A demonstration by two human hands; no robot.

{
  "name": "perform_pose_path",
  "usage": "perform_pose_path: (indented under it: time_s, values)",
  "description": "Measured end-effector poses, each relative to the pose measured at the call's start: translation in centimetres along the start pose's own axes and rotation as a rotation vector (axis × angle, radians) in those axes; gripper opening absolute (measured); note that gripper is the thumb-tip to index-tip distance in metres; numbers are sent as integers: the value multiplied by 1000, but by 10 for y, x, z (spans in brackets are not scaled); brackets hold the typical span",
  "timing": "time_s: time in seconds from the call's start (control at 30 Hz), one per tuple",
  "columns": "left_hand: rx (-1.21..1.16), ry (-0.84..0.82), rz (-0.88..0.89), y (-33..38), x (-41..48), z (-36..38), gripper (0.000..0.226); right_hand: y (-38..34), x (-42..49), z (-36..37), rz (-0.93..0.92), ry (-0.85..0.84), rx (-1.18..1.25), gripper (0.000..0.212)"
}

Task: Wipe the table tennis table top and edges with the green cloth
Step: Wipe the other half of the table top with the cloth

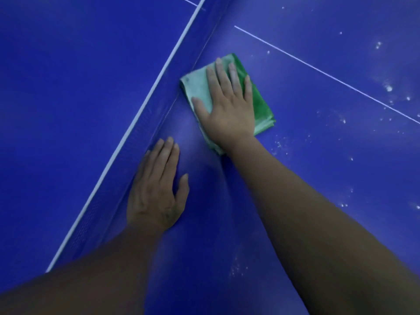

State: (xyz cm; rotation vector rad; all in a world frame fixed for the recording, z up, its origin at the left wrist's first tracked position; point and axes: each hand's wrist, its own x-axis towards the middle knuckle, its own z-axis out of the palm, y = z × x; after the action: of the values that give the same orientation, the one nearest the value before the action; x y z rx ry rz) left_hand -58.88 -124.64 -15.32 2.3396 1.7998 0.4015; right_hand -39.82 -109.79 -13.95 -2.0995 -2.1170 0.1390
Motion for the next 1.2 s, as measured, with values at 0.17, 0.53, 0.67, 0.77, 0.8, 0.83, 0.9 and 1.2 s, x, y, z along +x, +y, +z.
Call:
perform_pose_path:
  time_s: [0.17,0.53,0.67,0.77,0.8,0.83,0.9,1.2]
  values:
    - [9,5,2,-4,-1,3,64,35,62,-4,226,6,55,80]
    - [-22,-55,-23,1,1,0,66,78,31,-23,715,31,41,75]
    - [-12,-47,-3,-2,2,1,66,18,47,-11,593,-4,28,71]
    - [-14,-33,7,-3,2,2,65,10,47,-9,459,-17,69,74]
    - [-18,-31,6,-3,2,2,65,20,46,-10,436,-20,88,74]
    - [-22,-31,2,-3,2,2,65,33,45,-12,420,-25,93,73]
    - [-21,-29,-4,-2,2,2,65,67,39,-18,424,-39,78,70]
    - [-15,-35,-16,-2,1,3,67,133,-1,-32,533,-24,-22,73]
